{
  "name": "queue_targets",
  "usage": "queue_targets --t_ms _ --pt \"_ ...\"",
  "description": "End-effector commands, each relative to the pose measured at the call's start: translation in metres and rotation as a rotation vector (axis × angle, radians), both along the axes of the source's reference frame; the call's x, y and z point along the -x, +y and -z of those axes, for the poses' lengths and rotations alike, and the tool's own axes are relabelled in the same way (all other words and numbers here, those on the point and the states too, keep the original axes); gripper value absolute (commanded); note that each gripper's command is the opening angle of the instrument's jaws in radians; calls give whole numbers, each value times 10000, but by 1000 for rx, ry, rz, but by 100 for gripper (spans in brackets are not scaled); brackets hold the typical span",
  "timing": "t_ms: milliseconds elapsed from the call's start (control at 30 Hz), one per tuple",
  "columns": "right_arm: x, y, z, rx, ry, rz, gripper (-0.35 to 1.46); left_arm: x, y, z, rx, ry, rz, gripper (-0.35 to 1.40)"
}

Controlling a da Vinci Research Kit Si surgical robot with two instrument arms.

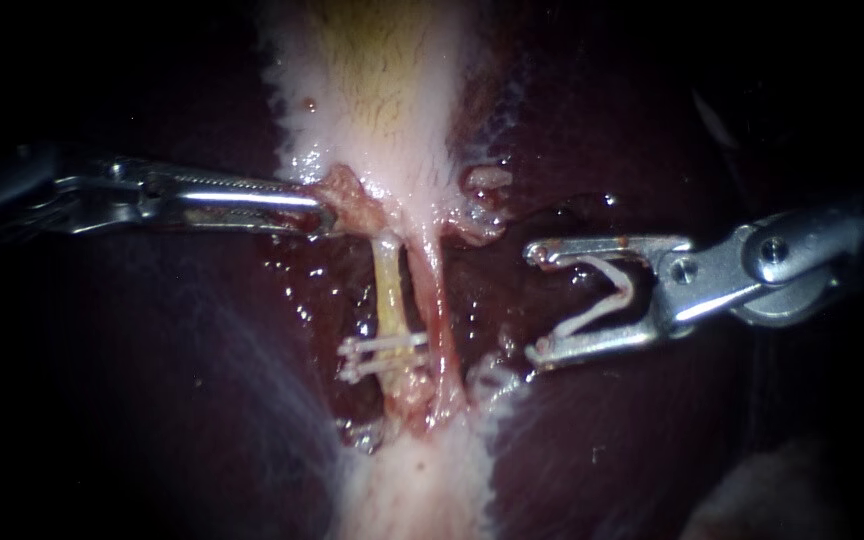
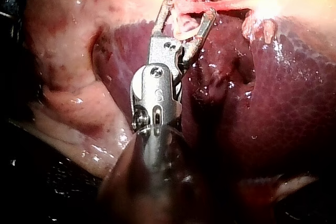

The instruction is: Clipping third clip left tube

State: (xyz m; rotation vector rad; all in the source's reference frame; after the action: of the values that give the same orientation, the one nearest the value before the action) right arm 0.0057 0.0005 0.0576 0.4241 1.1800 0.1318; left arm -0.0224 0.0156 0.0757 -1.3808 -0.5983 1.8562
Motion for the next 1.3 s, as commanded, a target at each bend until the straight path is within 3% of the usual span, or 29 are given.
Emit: queue_targets --t_ms 33,267,467,567,900,1100,1300 --pt "0 0 0 0 0 1 50 -1 0 1 -1 0 0 -35" --pt "0 -1 0 0 1 1 50 -24 11 43 -26 -6 -3 -35" --pt "0 -1 0 0 1 1 50 -57 29 95 37 -29 28 -35" --pt "0 -1 0 0 1 2 50 -65 36 113 53 -32 33 -35" --pt "-12 -3 2 -8 5 7 50 -64 31 113 57 -30 40 -35" --pt "-43 -12 0 -104 2 4 49 -62 28 113 58 -28 41 -35" --pt "-84 -10 -8 -183 -34 -29 49 -61 26 116 59 -26 43 -35"
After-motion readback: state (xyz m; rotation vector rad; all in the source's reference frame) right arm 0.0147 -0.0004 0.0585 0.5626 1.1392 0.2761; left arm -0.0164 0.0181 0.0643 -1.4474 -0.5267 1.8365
